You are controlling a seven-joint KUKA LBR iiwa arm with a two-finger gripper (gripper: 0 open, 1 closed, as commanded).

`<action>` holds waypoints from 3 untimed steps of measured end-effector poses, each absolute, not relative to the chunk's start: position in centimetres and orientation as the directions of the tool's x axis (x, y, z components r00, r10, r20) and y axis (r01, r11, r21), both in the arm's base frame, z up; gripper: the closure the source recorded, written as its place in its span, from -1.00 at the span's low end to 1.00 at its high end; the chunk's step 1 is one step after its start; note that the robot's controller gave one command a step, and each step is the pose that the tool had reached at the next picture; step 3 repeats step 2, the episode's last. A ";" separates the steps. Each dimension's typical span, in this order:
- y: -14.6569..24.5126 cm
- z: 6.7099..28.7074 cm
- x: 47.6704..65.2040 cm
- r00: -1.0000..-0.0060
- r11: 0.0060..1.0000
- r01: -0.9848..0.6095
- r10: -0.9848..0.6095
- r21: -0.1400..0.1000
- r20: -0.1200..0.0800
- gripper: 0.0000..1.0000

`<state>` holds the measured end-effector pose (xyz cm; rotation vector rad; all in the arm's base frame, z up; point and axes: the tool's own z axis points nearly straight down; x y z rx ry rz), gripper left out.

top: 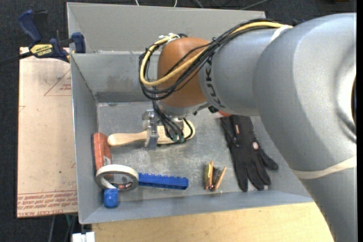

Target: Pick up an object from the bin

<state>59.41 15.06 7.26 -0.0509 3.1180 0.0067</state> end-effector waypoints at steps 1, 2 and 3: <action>15.1 7.3 59.4 -0.999 0.999 -0.033 -0.032 0.004 -0.023 1.00; 15.1 7.3 59.4 -0.999 0.999 -0.032 -0.032 0.004 -0.023 1.00; 15.1 7.3 59.4 -0.999 0.999 -0.032 -0.032 0.004 -0.023 1.00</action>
Offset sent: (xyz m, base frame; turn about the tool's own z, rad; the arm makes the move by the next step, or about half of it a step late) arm 0.0000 0.0000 0.0000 0.0000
